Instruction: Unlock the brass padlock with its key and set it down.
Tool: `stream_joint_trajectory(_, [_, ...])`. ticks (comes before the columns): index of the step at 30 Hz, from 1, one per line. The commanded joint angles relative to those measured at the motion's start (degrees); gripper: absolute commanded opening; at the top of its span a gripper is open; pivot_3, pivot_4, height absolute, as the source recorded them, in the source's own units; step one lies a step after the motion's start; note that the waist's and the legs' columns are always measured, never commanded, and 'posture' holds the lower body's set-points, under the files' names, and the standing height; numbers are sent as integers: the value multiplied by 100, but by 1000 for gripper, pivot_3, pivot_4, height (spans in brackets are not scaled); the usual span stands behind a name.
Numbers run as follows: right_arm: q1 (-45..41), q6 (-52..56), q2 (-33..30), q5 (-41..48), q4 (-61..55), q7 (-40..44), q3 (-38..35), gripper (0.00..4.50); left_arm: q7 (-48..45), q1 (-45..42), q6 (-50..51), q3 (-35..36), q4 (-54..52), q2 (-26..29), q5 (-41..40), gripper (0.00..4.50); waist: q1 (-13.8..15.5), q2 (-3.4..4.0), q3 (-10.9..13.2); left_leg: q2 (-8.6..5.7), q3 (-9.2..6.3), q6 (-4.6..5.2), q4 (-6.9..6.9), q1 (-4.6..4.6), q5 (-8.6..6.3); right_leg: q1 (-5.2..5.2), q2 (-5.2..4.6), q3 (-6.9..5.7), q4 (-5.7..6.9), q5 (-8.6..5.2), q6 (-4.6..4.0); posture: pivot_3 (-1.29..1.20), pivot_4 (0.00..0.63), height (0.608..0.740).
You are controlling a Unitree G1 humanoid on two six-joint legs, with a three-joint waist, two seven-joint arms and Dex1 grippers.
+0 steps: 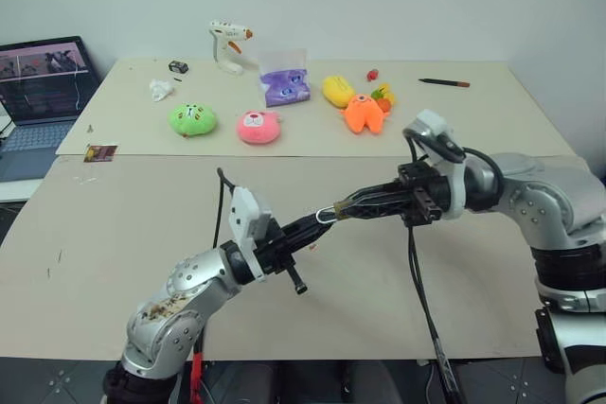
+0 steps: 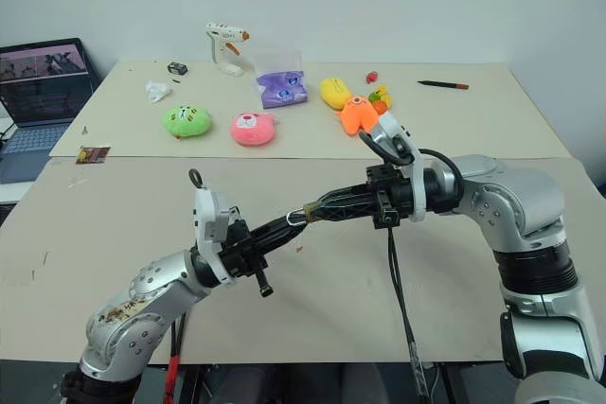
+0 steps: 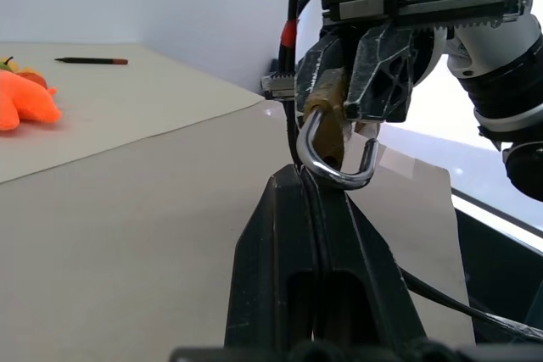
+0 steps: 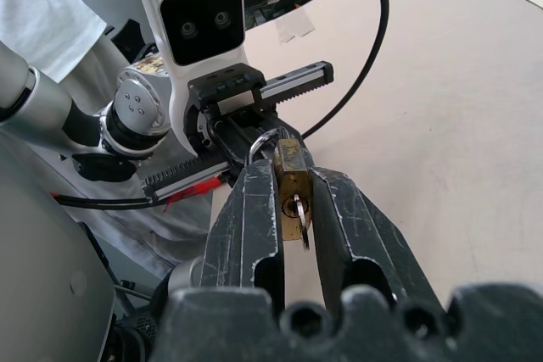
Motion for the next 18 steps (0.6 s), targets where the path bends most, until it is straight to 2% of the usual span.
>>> stream_joint_trajectory(1, [-71,-192,-14,-70,23,69,-39,184,-208,-156,-335,-62,-89,62,209,44,-1,0,0,0,0,0,0,0,0,0,0,0,0,0,0,0,150,739])
stream_joint_trajectory(18, [68,-496,2,-439,342,312,129,184,-302,-295,-600,-6,-112,130,577,44,-1,0,0,1,0,0,0,0,0,0,0,0,0,0,0,0,150,739])
